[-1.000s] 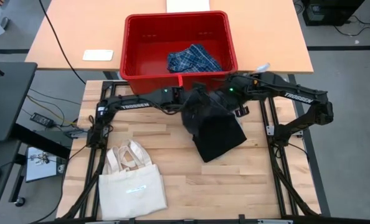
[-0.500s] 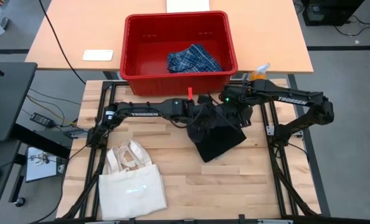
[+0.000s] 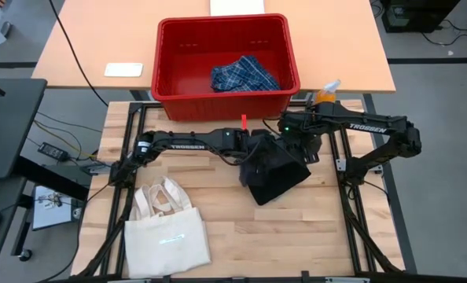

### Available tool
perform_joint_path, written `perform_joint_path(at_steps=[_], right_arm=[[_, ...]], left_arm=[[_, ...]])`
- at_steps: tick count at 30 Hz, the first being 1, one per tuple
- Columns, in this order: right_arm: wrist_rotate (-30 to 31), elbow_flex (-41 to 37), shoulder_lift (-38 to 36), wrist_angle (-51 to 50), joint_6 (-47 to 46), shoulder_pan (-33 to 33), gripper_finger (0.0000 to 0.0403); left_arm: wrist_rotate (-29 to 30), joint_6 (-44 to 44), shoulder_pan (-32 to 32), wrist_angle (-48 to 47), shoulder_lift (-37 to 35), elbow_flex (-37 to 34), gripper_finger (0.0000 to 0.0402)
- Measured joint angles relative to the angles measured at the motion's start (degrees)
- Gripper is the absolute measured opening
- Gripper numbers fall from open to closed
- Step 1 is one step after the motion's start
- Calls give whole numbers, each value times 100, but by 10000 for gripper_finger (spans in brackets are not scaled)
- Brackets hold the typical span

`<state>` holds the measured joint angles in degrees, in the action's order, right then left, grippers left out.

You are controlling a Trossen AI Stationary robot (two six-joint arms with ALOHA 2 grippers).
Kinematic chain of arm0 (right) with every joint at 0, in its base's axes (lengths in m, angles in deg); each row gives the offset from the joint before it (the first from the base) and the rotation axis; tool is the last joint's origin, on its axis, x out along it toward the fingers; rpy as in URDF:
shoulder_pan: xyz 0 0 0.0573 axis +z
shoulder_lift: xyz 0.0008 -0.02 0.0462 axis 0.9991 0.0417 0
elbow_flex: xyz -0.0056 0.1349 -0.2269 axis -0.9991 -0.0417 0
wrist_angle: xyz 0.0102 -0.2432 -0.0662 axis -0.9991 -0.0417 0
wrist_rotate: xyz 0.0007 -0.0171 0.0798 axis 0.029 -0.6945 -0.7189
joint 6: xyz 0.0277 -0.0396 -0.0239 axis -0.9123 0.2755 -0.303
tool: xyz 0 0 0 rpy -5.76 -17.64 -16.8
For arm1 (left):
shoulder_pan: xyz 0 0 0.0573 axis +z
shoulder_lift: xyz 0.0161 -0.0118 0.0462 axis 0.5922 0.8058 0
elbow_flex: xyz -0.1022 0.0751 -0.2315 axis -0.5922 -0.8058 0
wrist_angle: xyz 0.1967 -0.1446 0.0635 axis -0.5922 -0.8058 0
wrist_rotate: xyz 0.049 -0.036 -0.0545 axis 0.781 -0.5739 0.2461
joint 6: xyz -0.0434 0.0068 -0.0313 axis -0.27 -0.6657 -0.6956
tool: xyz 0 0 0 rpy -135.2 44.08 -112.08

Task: Fold laundry
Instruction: Remove the gray pants from the red organizer bin

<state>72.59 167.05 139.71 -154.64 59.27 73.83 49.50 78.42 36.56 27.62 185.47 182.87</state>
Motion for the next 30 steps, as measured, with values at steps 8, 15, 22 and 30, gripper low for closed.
perform_joint_path(at_steps=[8,15,22,30], right_arm=[[-225,0,4,-763,-992,123,288],[-2208,-234,0,-886,-2018,337,326],[-2334,-308,-82,-863,-2478,651,314],[-1601,-618,-126,-329,-2577,729,292]], left_arm=[[-715,-850,7,296,37,-2,162],[-2375,-1838,4,660,78,-2,239],[-3246,-2269,56,483,-12,-4,246],[-1302,-1725,83,396,109,-88,246]])
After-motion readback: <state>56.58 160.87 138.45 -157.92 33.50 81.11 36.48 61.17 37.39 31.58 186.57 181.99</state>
